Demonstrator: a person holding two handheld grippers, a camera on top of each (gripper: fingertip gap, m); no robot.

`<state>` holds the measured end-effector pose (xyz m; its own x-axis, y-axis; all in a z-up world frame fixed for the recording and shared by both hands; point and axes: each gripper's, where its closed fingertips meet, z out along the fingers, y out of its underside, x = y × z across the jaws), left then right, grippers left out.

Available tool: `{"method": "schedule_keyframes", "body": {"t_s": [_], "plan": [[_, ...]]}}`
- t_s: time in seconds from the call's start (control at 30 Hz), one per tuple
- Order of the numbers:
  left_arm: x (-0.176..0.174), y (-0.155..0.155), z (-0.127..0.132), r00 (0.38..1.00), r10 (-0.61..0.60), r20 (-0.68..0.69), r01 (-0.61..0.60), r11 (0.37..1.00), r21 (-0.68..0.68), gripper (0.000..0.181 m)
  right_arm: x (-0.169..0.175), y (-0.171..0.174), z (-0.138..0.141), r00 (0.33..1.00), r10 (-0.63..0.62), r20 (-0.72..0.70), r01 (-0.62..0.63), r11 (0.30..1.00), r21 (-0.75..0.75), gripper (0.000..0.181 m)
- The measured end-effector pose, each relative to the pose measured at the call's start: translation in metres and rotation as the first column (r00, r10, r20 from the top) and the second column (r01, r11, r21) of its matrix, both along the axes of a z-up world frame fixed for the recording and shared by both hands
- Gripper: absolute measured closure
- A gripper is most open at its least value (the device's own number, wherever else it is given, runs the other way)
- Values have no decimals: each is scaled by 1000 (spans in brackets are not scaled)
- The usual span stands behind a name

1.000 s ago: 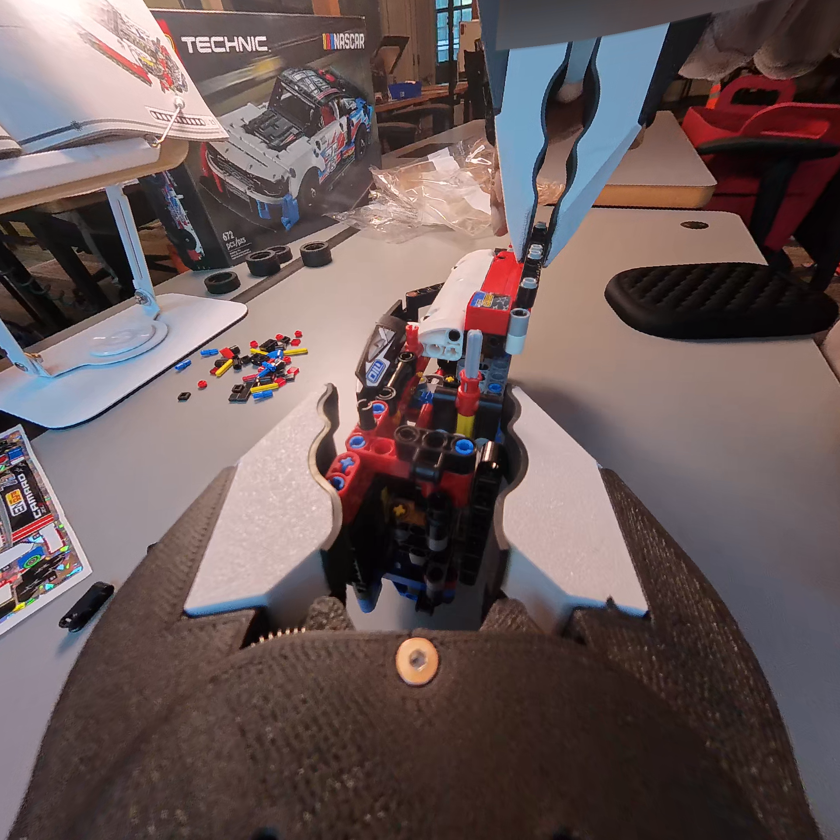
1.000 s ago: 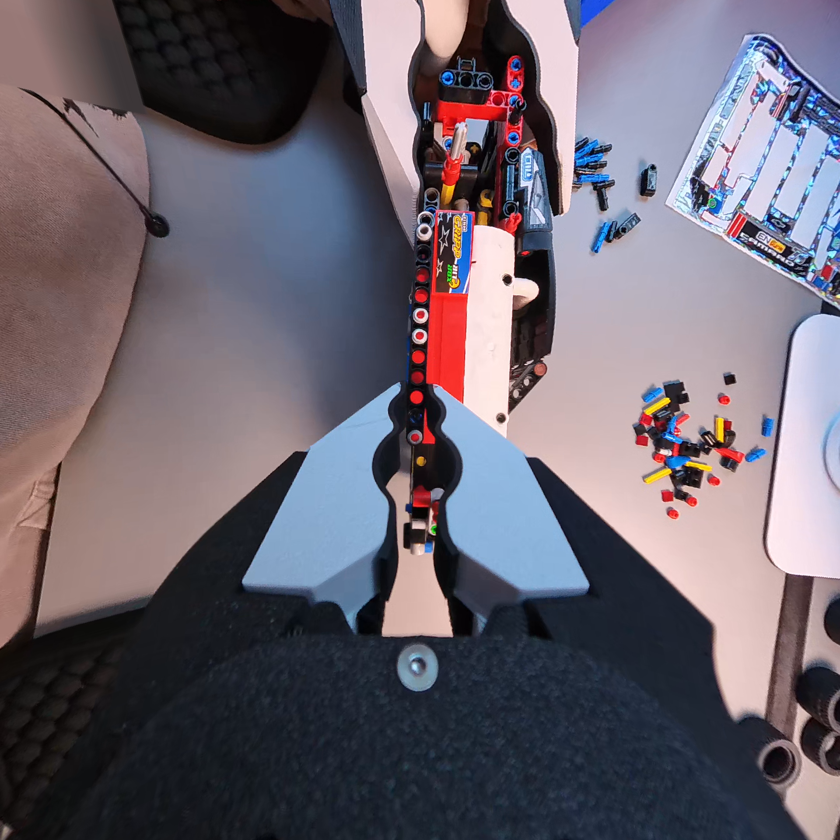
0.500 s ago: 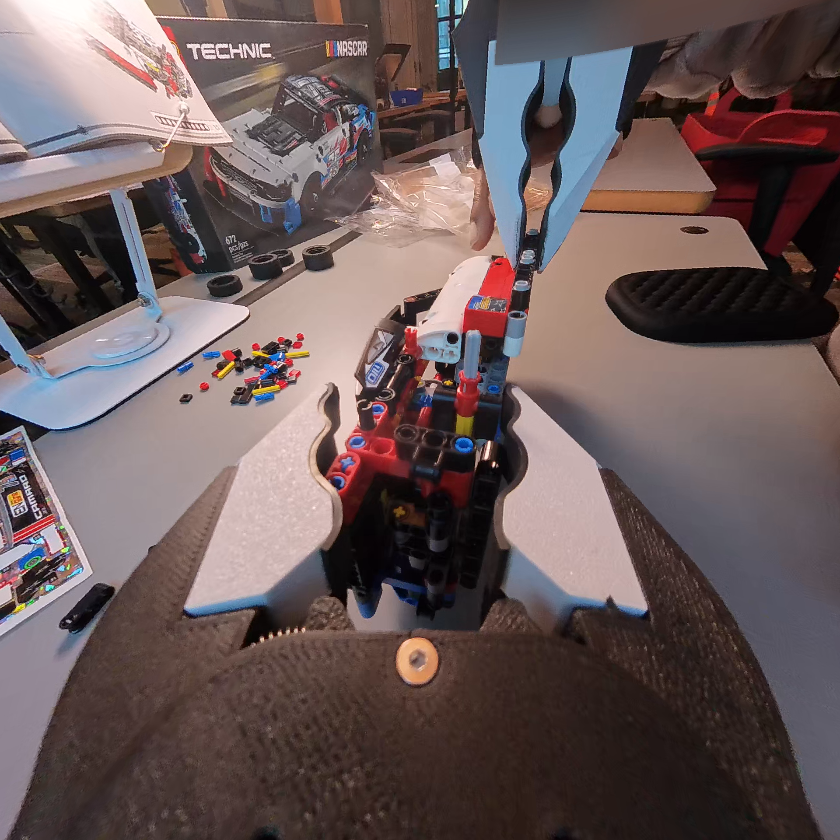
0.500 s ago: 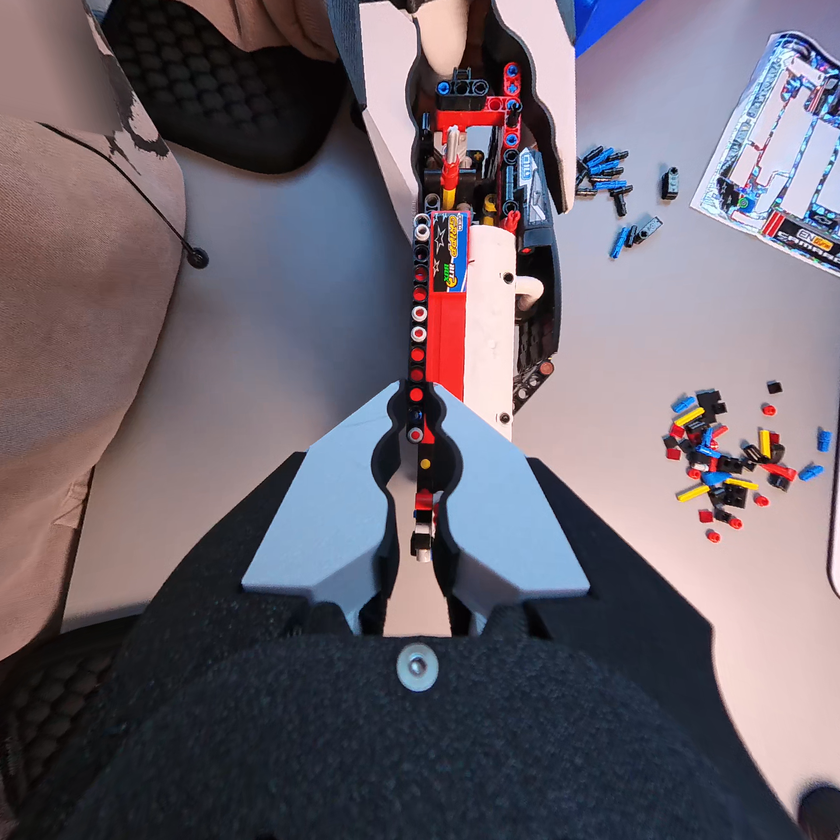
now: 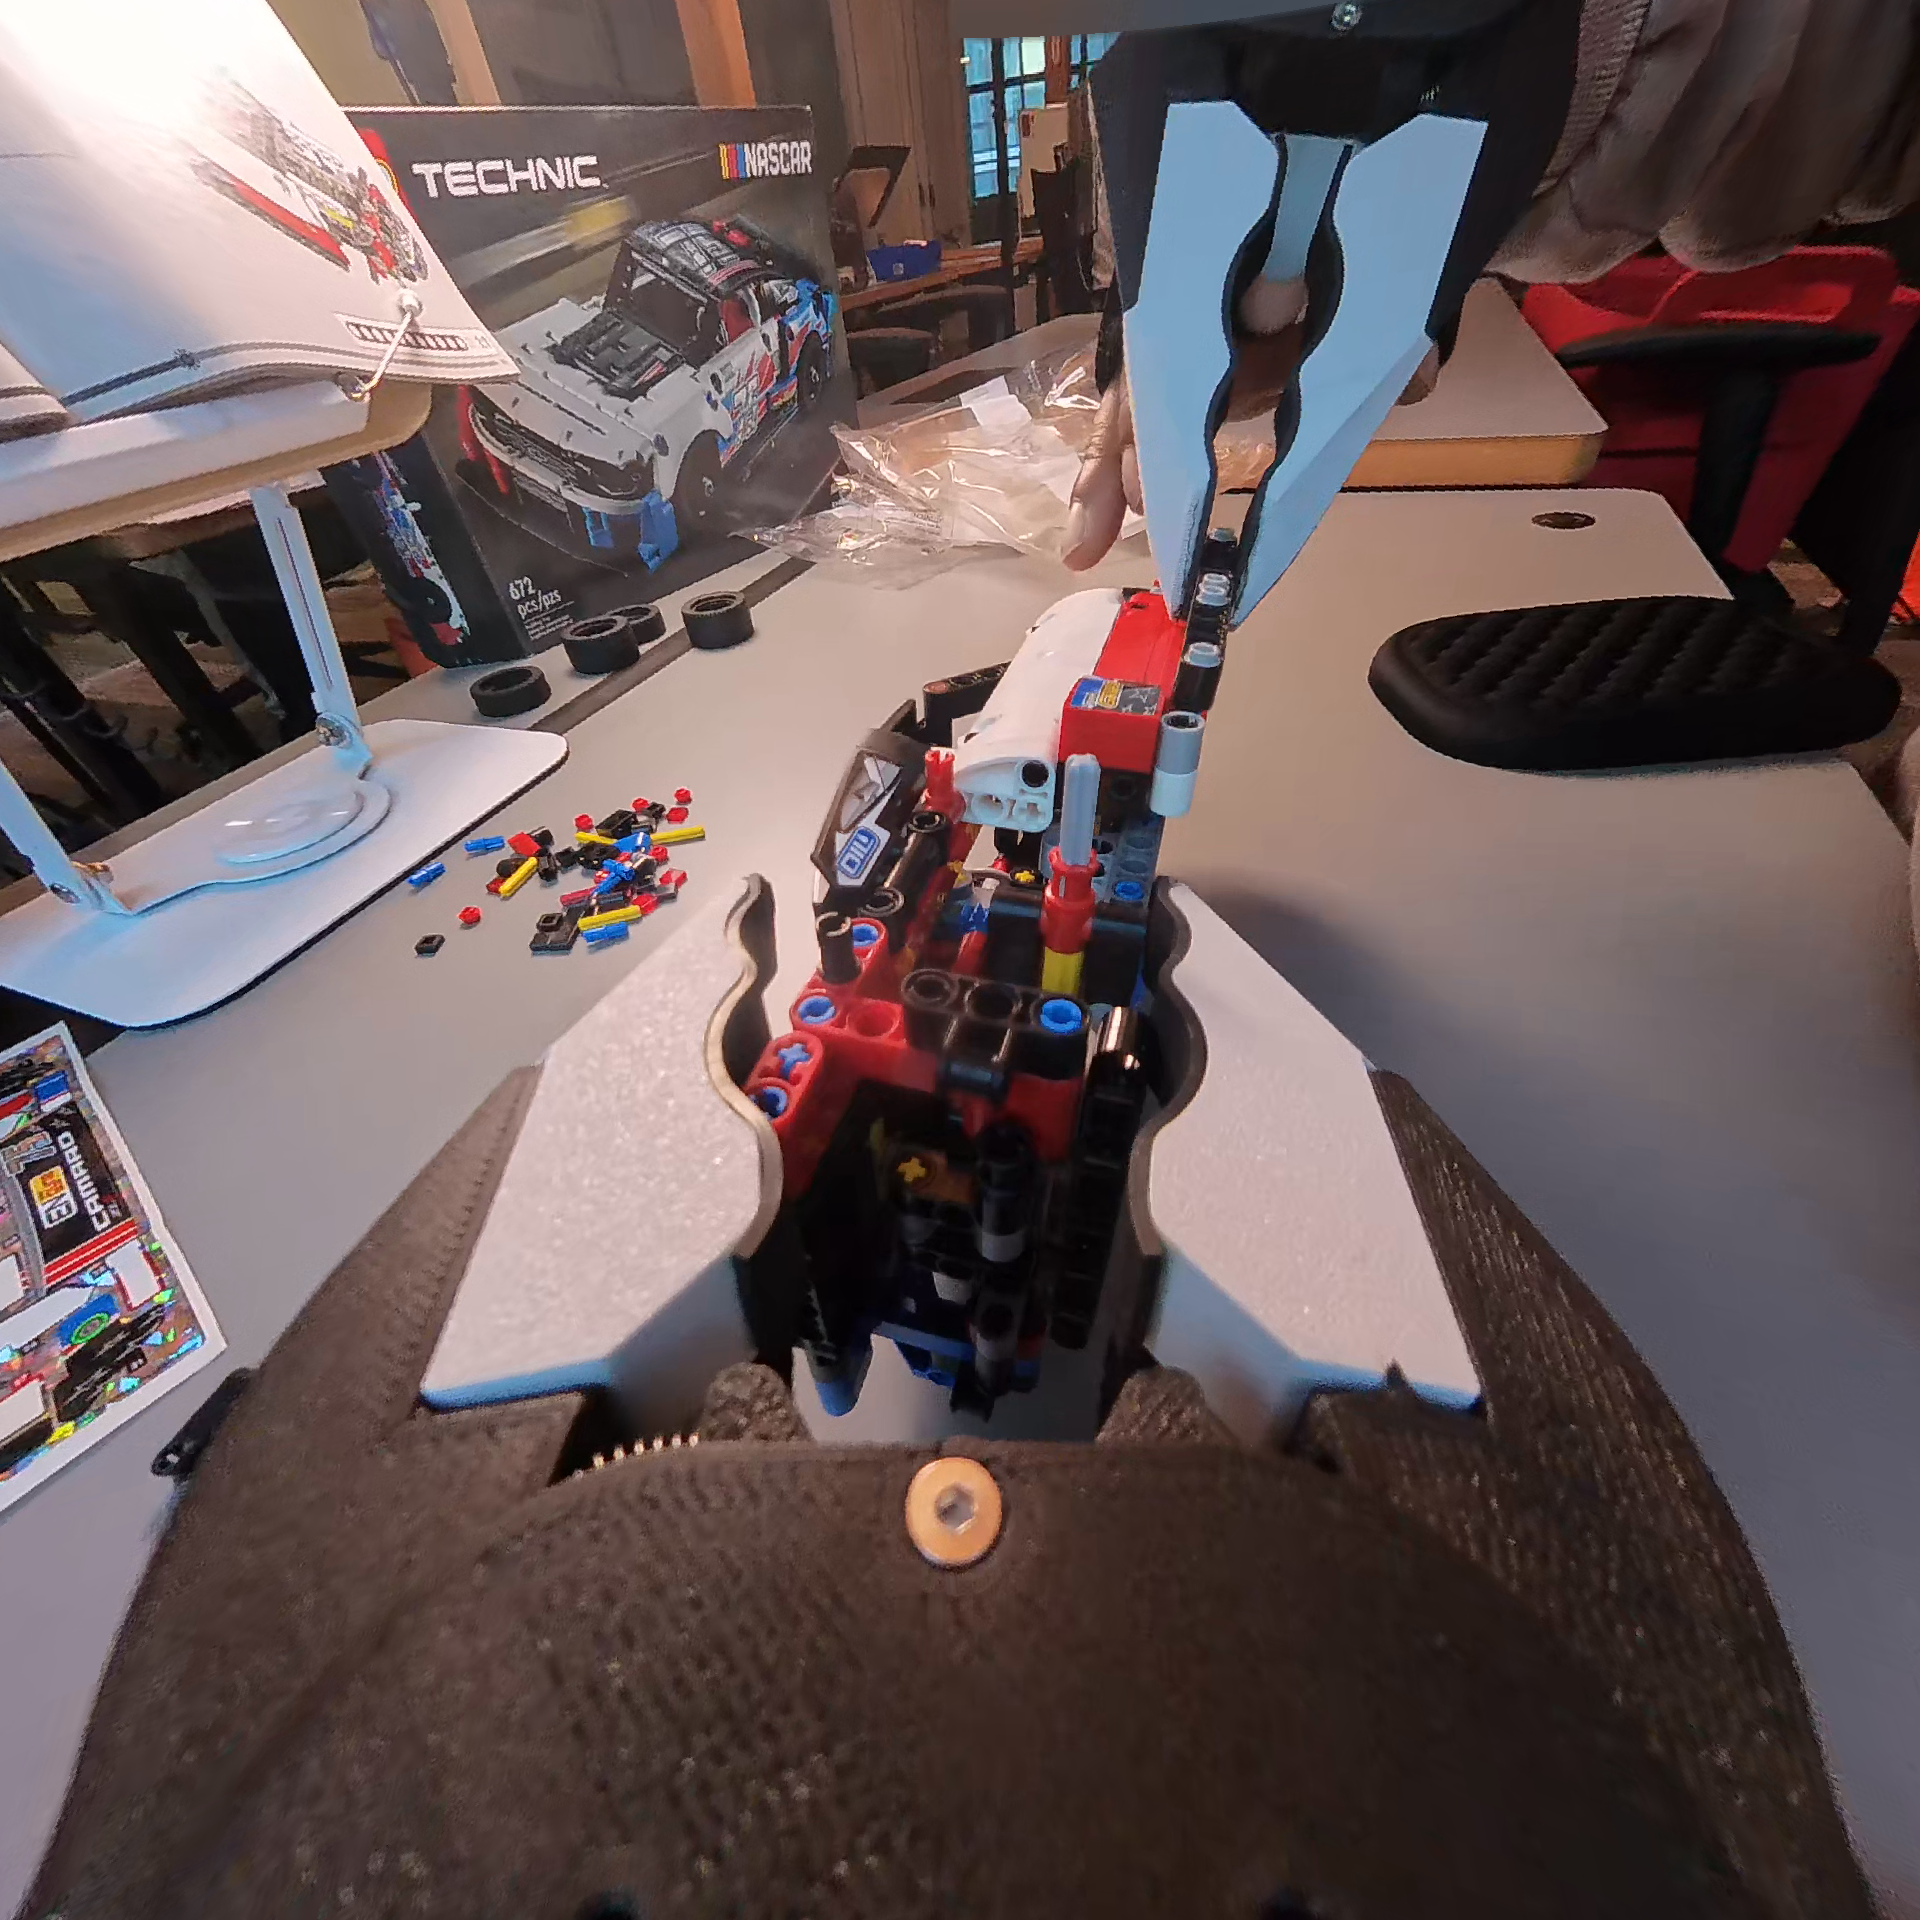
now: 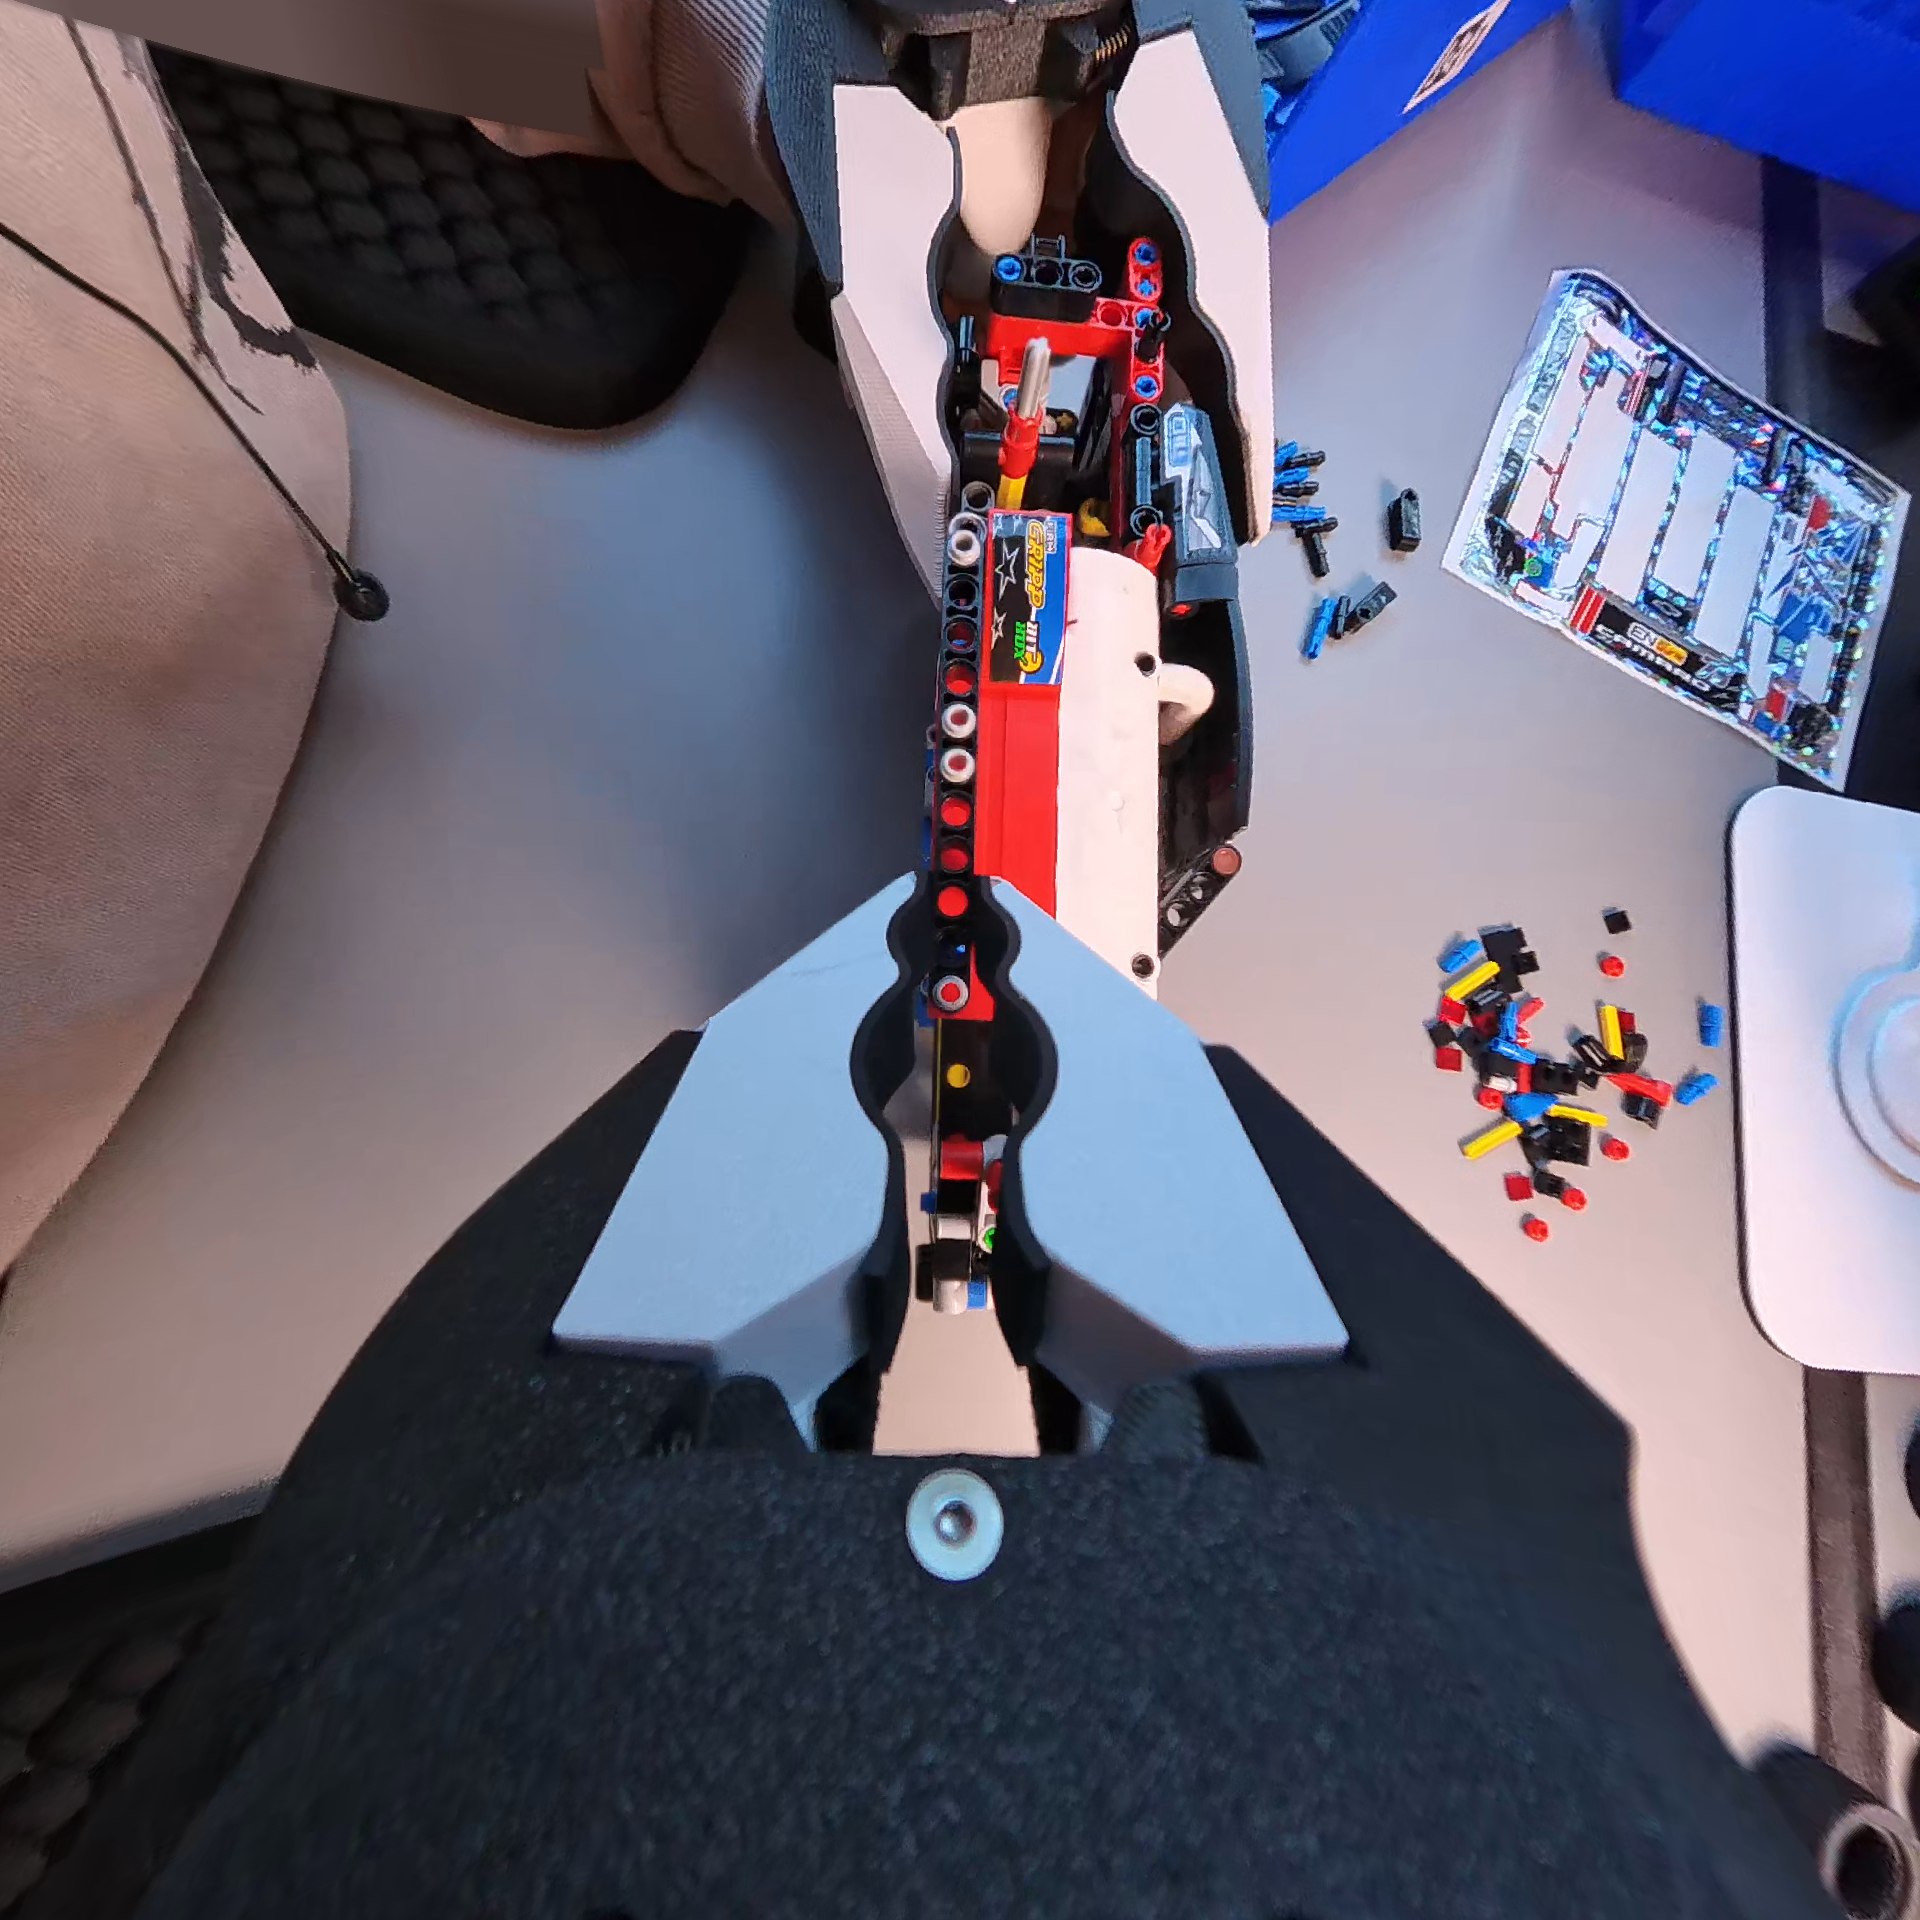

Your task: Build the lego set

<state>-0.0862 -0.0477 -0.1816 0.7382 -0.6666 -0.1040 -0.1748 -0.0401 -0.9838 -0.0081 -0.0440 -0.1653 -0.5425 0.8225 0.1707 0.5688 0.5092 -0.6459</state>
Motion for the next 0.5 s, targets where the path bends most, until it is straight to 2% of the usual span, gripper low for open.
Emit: {"method": "schedule_keyframes", "body": {"t_s": [0.23, 0.5], "plan": [[1, -1, 1, 1000, -11, 6, 11, 1000, 21, 111, 1, -2, 0, 999, 13, -51, -15, 999, -35, 177], [0, -2, 1, 1000, -3, 1, 3, 1000, 25, 111, 1, -2, 0, 997, 38, -71, -38, 999, -1, 177]]}}
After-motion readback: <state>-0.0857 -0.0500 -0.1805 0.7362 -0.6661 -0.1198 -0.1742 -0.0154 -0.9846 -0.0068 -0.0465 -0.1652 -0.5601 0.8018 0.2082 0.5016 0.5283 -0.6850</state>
